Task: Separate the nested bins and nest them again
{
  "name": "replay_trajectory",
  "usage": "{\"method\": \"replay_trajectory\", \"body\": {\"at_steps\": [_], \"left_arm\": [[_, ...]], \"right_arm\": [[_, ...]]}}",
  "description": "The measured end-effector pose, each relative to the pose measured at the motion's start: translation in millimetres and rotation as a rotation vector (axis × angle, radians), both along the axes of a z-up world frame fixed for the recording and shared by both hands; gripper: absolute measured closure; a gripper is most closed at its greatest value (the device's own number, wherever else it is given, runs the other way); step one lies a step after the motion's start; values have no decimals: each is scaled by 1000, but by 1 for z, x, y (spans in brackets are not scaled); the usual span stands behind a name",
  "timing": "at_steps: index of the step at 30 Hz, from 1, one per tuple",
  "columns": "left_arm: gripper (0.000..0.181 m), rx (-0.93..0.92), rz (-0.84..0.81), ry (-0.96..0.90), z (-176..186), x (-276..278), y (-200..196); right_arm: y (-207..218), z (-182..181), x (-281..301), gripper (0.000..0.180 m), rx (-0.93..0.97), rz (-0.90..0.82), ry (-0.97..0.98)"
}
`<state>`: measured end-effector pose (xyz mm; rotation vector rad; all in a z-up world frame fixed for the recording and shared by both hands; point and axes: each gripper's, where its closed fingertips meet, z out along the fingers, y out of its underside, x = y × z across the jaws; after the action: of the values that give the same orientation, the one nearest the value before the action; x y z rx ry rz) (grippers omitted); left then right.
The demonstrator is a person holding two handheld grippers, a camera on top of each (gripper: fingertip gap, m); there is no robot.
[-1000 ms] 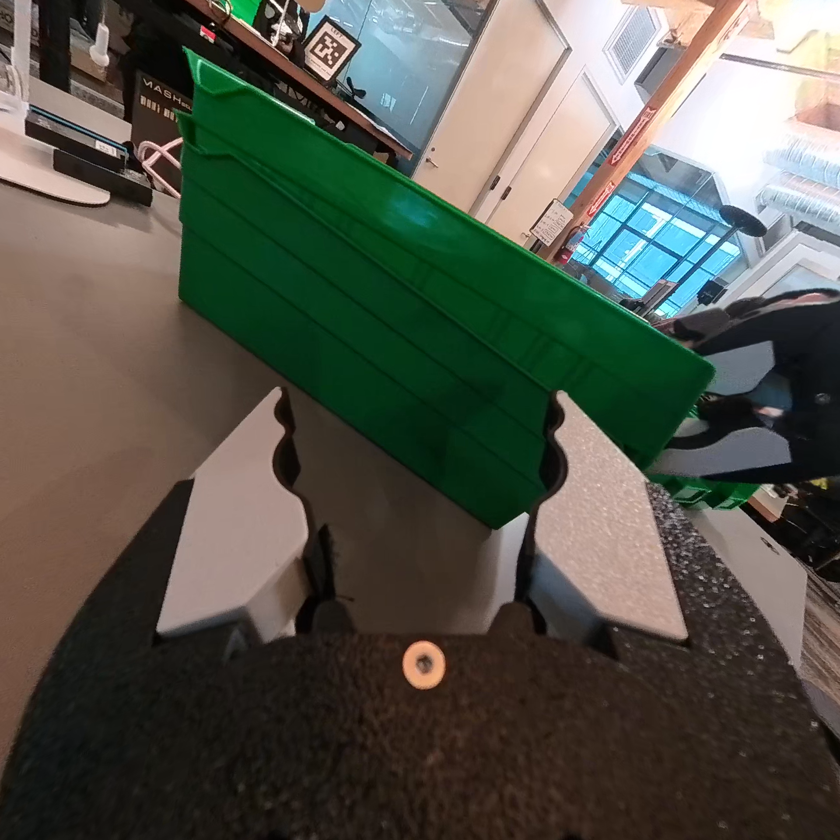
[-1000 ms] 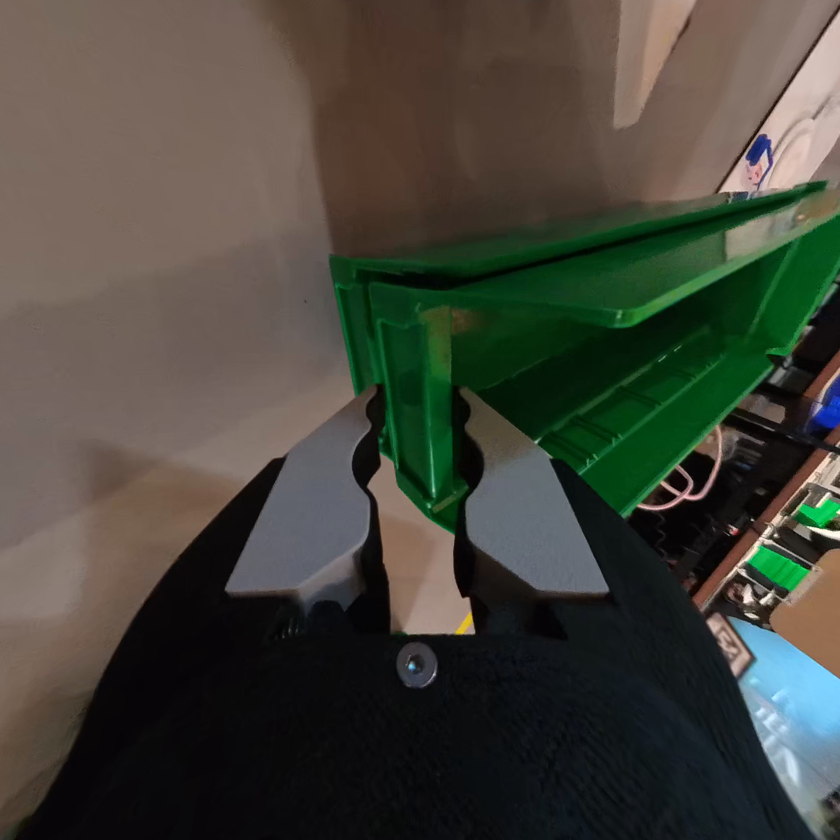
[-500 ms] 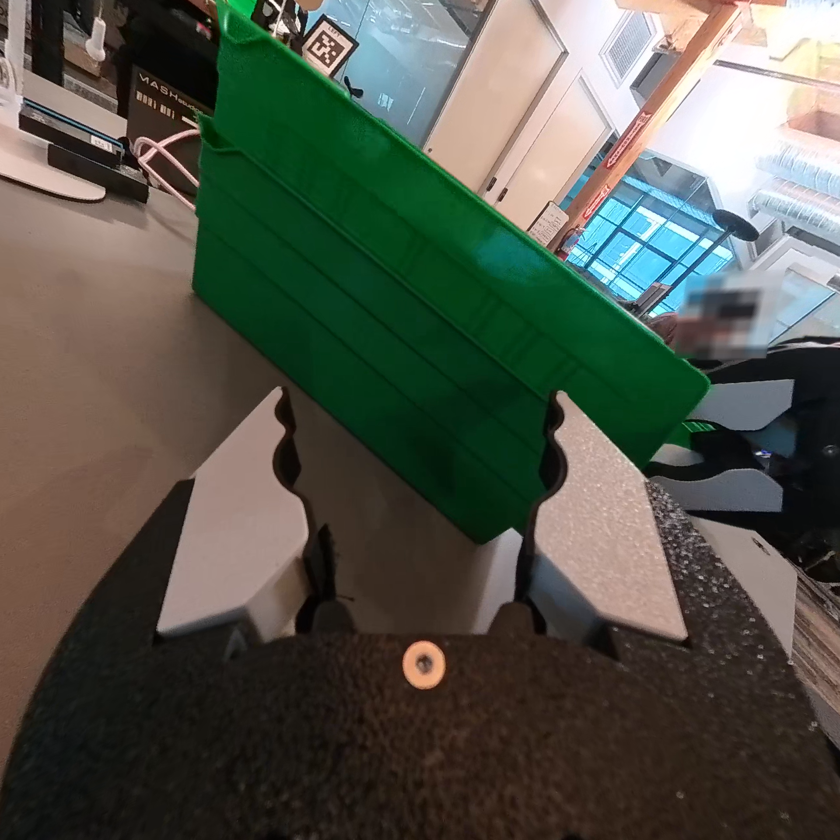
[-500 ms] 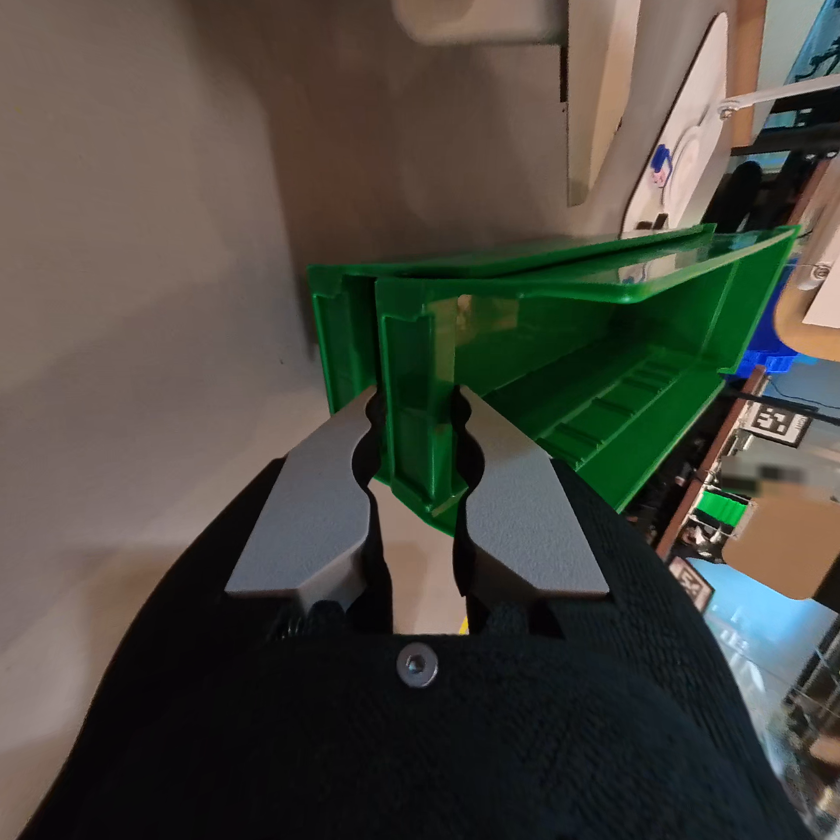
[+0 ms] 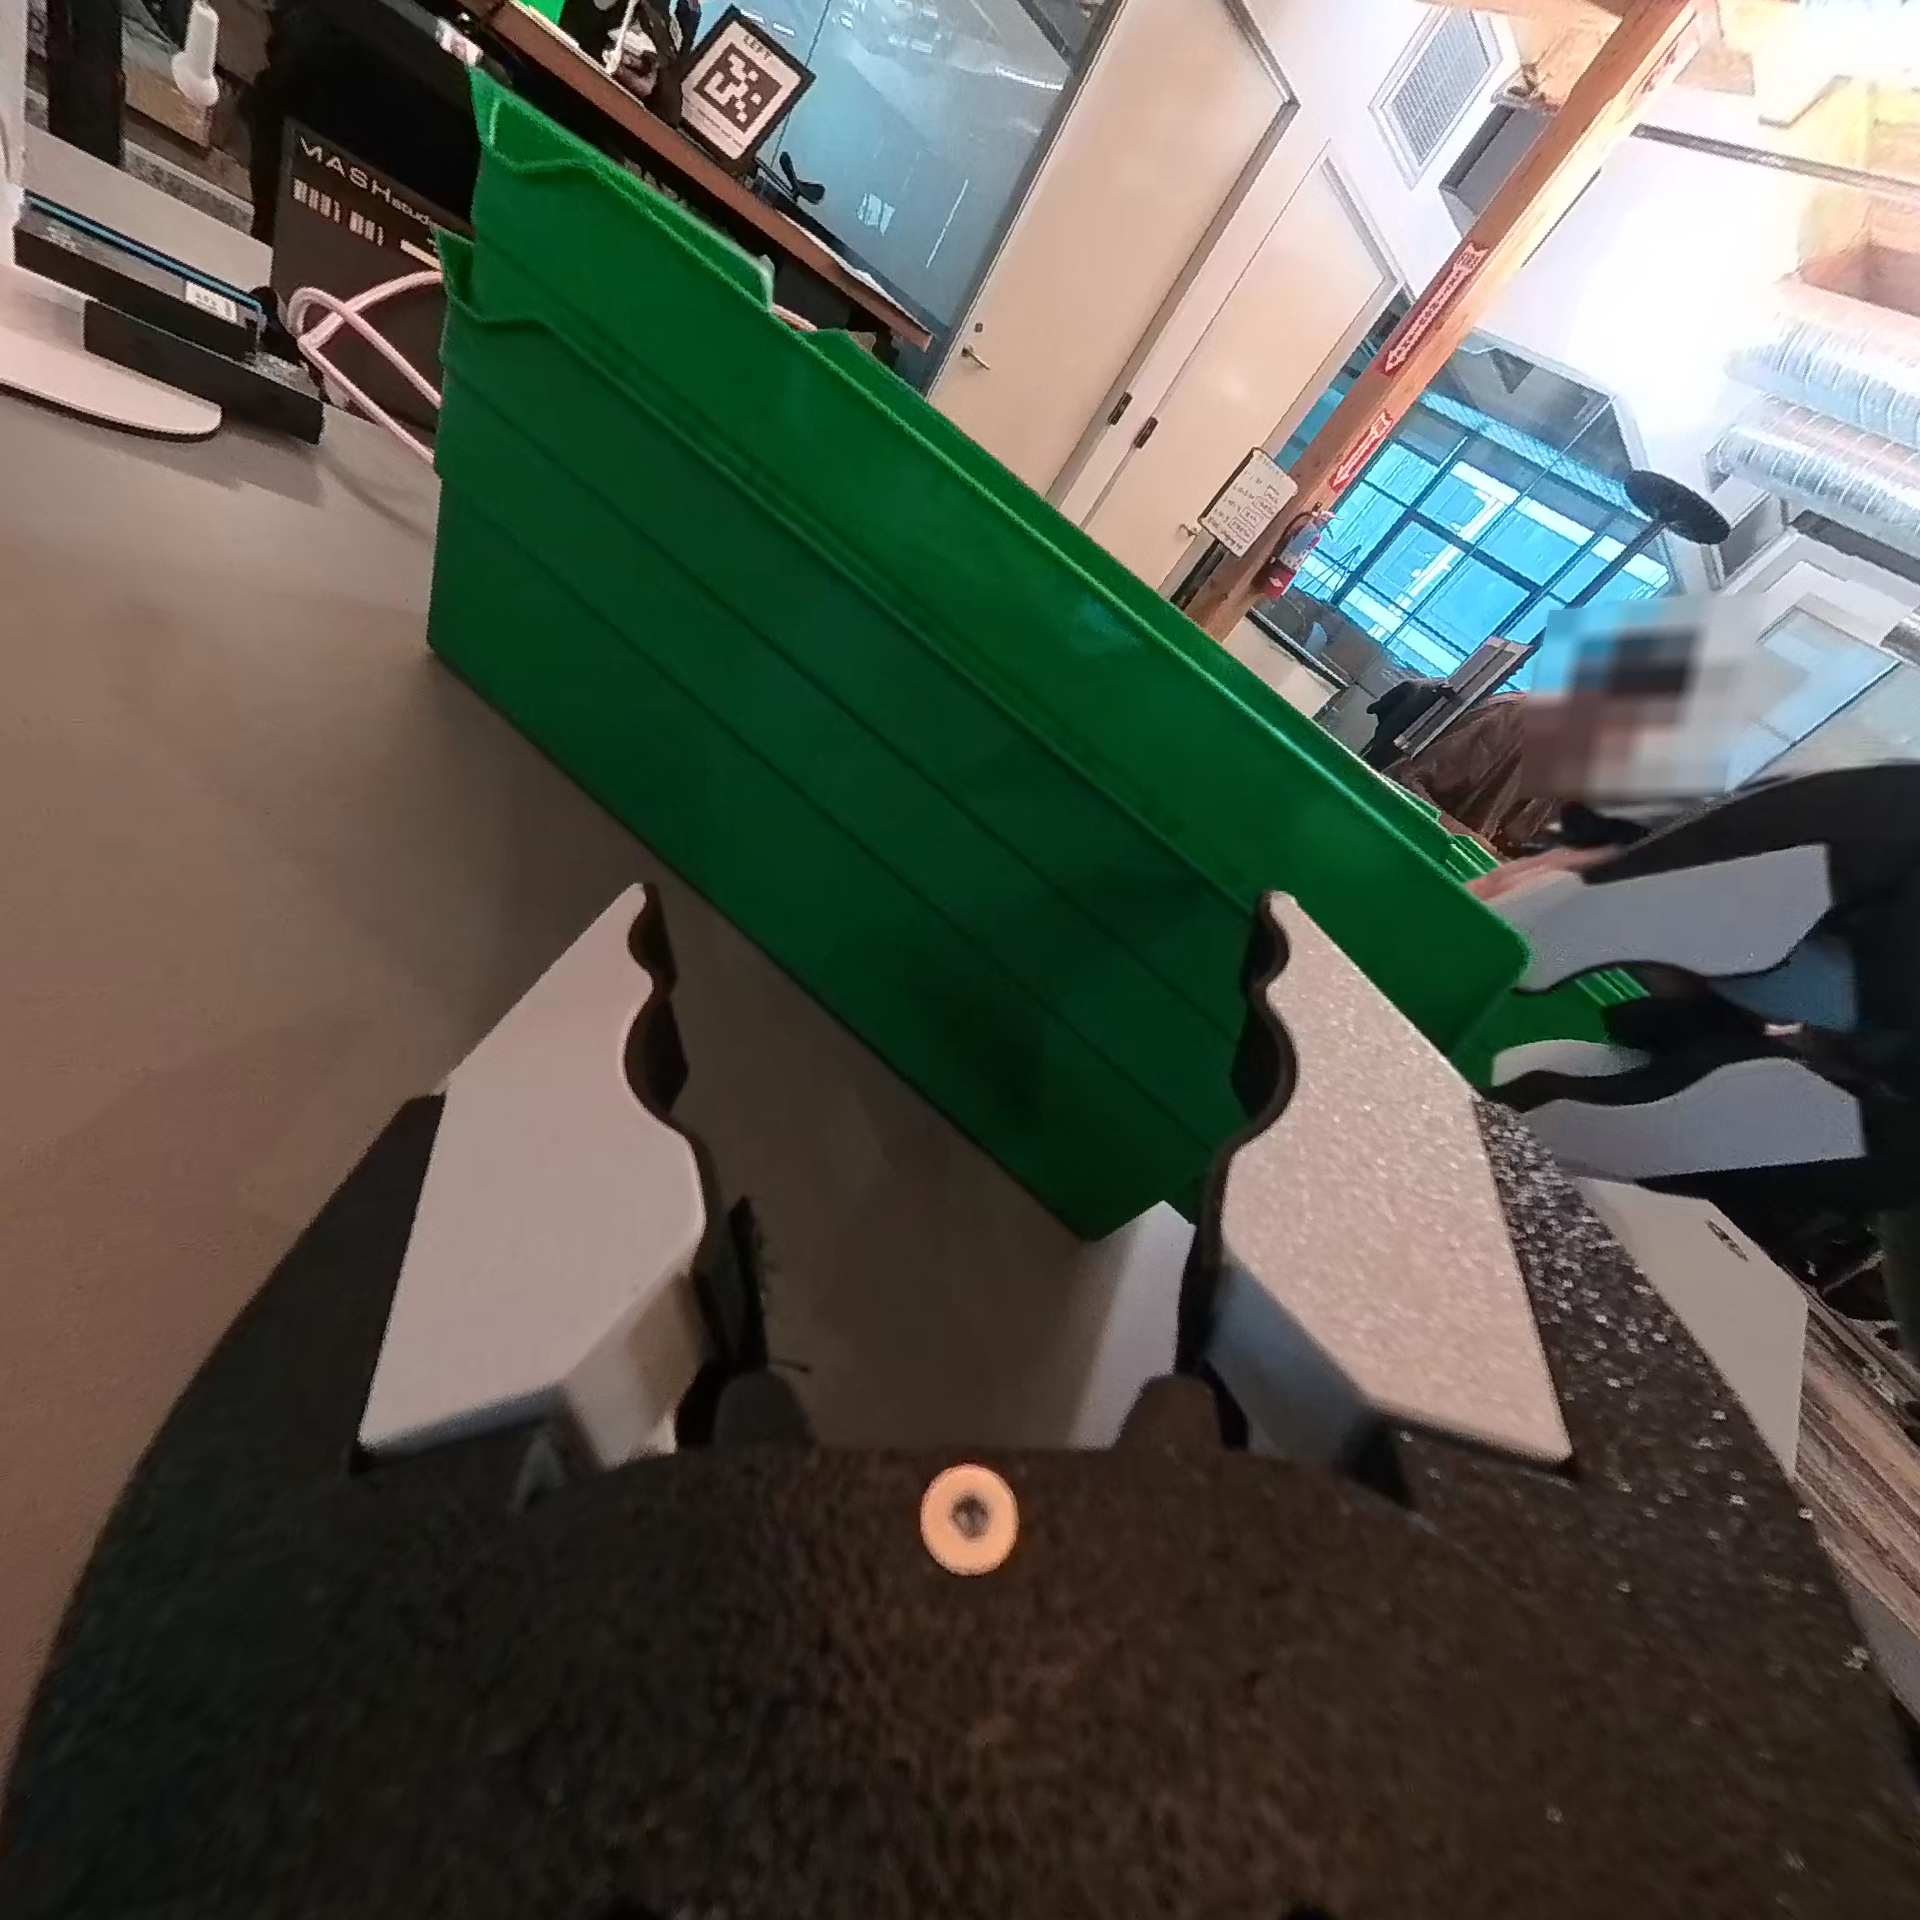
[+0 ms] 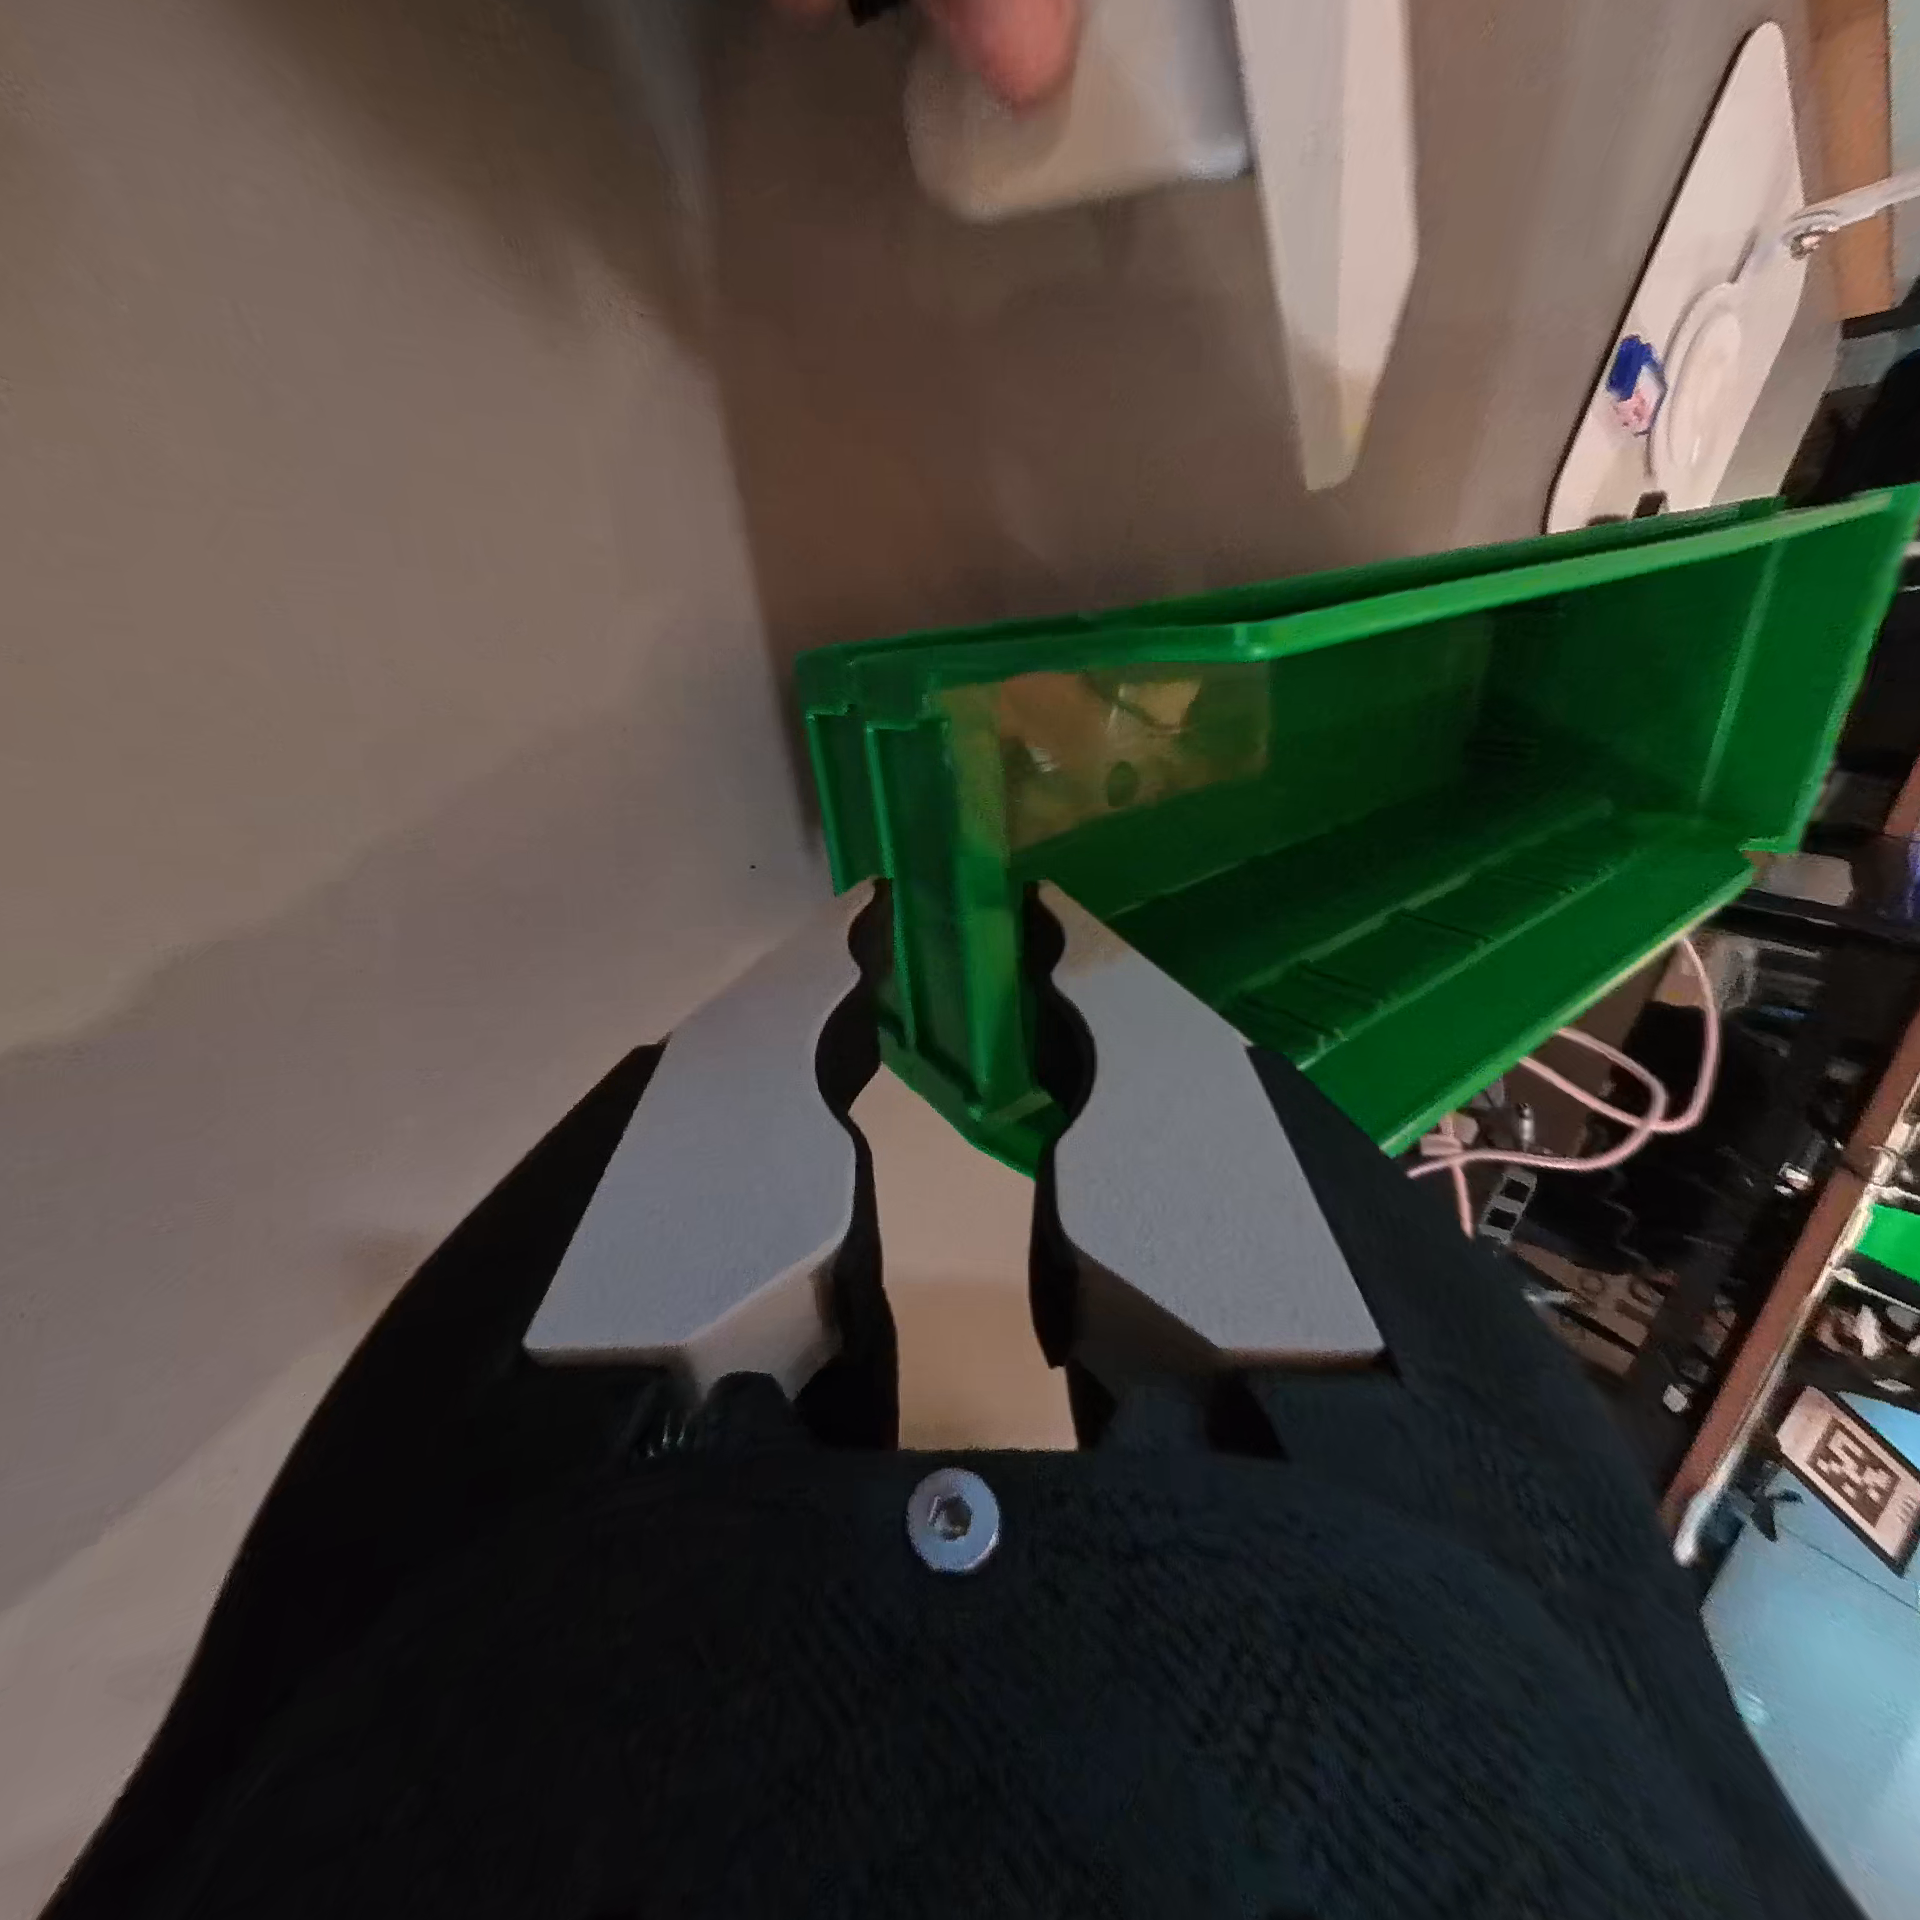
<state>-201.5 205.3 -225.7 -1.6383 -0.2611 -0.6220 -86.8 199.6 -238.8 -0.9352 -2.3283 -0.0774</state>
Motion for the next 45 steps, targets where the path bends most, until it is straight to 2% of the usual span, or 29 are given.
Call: {"method": "replay_trajectory", "body": {"at_steps": [5,9,13,16,18,22,25,29,34,38,45], "left_arm": [[73,1,0,-2,0,0,0],[73,3,-1,-6,0,0,0],[73,0,-4,-8,0,0,0],[73,-3,-6,-6,-1,2,1],[73,-3,-4,-6,-1,1,1],[73,-4,-4,-4,-1,2,1],[73,-6,-11,-2,-1,4,1],[73,-4,-10,-6,-1,3,1],[73,-4,-14,-5,-1,4,1],[73,-4,-13,-6,-1,4,1],[73,-5,-12,-5,-1,4,1]], "right_arm": [[4,-2,3,153,25,-35,9],[13,37,31,137,24,-157,168],[53,66,107,112,32,-415,306],[72,53,177,94,-28,-611,264],[73,37,213,93,-86,-689,222],[70,3,253,98,-225,-763,186],[75,-21,273,108,-188,-794,100],[86,-37,285,135,-96,-817,24],[90,-51,292,151,-37,-812,-88],[90,-43,278,152,25,-753,-74],[89,9,228,152,197,-627,-15]]}}
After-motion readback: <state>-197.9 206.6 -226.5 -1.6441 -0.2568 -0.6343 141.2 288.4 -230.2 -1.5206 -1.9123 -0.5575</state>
